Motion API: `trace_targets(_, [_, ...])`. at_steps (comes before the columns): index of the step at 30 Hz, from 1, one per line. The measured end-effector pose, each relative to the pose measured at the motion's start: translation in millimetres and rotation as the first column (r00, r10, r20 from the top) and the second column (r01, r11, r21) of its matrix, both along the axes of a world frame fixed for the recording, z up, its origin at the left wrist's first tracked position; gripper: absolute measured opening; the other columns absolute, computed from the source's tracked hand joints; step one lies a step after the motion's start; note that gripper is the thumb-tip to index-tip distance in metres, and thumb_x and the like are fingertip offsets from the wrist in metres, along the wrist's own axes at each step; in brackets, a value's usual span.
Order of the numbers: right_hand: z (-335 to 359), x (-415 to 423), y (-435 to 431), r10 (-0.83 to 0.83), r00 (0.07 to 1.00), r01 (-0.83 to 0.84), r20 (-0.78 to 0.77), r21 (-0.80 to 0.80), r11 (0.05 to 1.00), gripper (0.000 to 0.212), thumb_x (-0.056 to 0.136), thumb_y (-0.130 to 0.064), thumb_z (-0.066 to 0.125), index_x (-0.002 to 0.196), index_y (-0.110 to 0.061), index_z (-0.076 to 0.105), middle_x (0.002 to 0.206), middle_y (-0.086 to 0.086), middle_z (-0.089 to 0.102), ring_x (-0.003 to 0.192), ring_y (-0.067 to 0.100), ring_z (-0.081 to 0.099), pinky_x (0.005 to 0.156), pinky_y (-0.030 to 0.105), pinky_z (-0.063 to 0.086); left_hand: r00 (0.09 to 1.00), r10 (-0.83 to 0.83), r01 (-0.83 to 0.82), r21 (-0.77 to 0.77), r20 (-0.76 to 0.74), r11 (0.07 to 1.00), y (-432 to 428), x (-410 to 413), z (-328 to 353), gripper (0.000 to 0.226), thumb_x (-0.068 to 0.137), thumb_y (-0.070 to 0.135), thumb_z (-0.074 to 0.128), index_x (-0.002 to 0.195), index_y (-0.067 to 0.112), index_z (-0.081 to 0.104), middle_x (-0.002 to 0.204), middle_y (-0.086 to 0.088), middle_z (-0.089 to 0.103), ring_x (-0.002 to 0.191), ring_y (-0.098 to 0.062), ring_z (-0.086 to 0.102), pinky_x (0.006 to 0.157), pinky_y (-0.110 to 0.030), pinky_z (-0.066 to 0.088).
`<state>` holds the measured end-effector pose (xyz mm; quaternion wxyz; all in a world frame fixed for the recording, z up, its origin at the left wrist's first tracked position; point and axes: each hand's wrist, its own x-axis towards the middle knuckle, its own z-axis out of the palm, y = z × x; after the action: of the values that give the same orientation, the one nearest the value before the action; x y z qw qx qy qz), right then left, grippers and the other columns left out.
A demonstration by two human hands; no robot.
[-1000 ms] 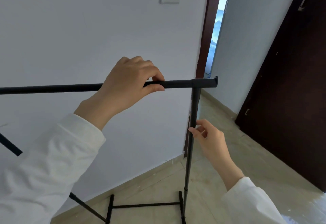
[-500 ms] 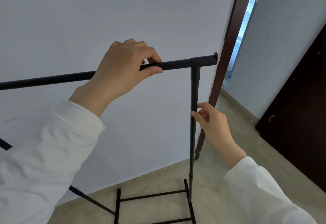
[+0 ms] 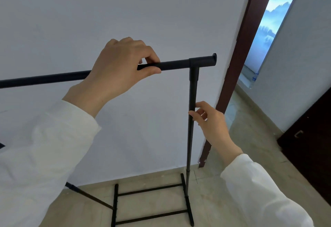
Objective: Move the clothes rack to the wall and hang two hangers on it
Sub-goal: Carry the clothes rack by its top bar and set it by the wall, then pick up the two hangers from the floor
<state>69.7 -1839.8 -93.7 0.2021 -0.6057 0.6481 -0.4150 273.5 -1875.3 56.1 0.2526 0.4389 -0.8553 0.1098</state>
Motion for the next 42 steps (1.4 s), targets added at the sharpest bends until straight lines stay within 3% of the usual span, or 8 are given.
trace_targets(12, [-6,-17,-14,-0.002,1.000,0.001,0.004,0.043,0.999,0.027,0.086,-0.033,0.055,0.109,-0.019,0.058,0.078,-0.003,0.062,0.060,0.007,0.053,0.062,0.025,0.047,0.999,0.010,-0.008,0.062,-0.031,0.998,-12,-21,-8,0.017,0.084,0.040,0.053,0.091,0.028,0.063,0.089,0.010,0.058,0.086,-0.018,0.053,0.079,-0.028,0.028])
trace_targets(17, [-3,-13,-10,-0.022,0.998,0.016,0.053,0.093,0.996,0.026,0.086,-0.033,0.055,0.108,-0.020,0.057,0.078,-0.002,0.062,0.060,0.005,0.052,0.057,0.019,0.042,0.998,-0.025,0.030,0.086,-0.064,0.996,-10,-18,-9,0.018,0.084,0.040,0.053,0.093,0.028,0.062,0.095,0.005,0.064,0.087,-0.018,0.054,0.083,-0.032,0.033])
trace_targets(22, [3,-13,3,-0.128,0.963,0.098,0.236,0.133,0.986,0.026,0.084,-0.031,0.058,0.109,-0.024,0.058,0.090,0.006,0.065,0.065,0.012,0.054,0.058,0.019,0.043,0.991,-0.098,0.104,0.055,-0.096,0.993,-9,-17,-12,0.028,0.083,0.046,0.052,0.103,0.029,0.063,0.101,0.003,0.064,0.095,-0.021,0.054,0.084,-0.031,0.034])
trace_targets(26, [3,-20,33,-0.276,0.881,0.242,0.384,0.135,0.961,0.026,0.086,-0.025,0.056,0.111,-0.019,0.055,0.084,0.001,0.065,0.061,0.005,0.058,0.053,0.015,0.044,0.931,-0.290,0.309,0.055,-0.222,0.950,8,-44,-24,0.038,0.081,0.047,0.045,0.109,0.026,0.062,0.107,0.006,0.061,0.102,-0.015,0.050,0.091,-0.027,0.035])
trace_targets(30, [-14,-34,89,-0.465,0.754,0.443,0.464,0.164,0.881,0.016,0.086,-0.024,0.056,0.102,-0.022,0.058,0.075,-0.009,0.063,0.050,-0.006,0.058,0.043,0.008,0.043,0.788,-0.435,0.595,0.355,-0.437,0.721,41,-92,-65,0.027,0.085,0.041,0.050,0.107,0.029,0.061,0.103,0.016,0.057,0.097,0.000,0.048,0.086,-0.009,0.035])
trace_targets(33, [-23,-41,143,-0.563,0.662,0.558,0.494,0.176,0.811,0.007,0.087,-0.022,0.055,0.090,-0.027,0.058,0.074,-0.009,0.063,0.049,-0.008,0.057,0.045,0.008,0.043,0.732,-0.362,0.673,0.534,-0.577,0.512,70,-124,-105,0.020,0.087,0.035,0.051,0.101,0.029,0.062,0.096,0.020,0.061,0.091,0.010,0.053,0.078,0.004,0.034])
trace_targets(37, [-30,-45,238,-0.697,0.494,0.726,0.521,0.194,0.660,0.009,0.087,-0.018,0.054,0.092,-0.019,0.062,0.074,-0.006,0.062,0.058,0.002,0.057,0.049,0.012,0.044,0.690,-0.286,0.724,0.645,-0.665,0.246,134,-168,-150,0.012,0.089,0.026,0.050,0.089,0.027,0.063,0.090,0.015,0.065,0.085,0.003,0.059,0.080,-0.010,0.043])
trace_targets(42, [-45,-39,385,-0.785,0.185,0.888,0.591,0.241,0.391,0.008,0.088,-0.018,0.053,0.087,-0.021,0.061,0.077,-0.002,0.064,0.062,0.012,0.059,0.053,0.019,0.045,0.647,-0.223,0.737,0.673,-0.729,-0.063,267,-211,-185,0.019,0.090,0.016,0.049,0.079,0.028,0.056,0.080,0.011,0.063,0.068,-0.001,0.059,0.066,-0.004,0.044])
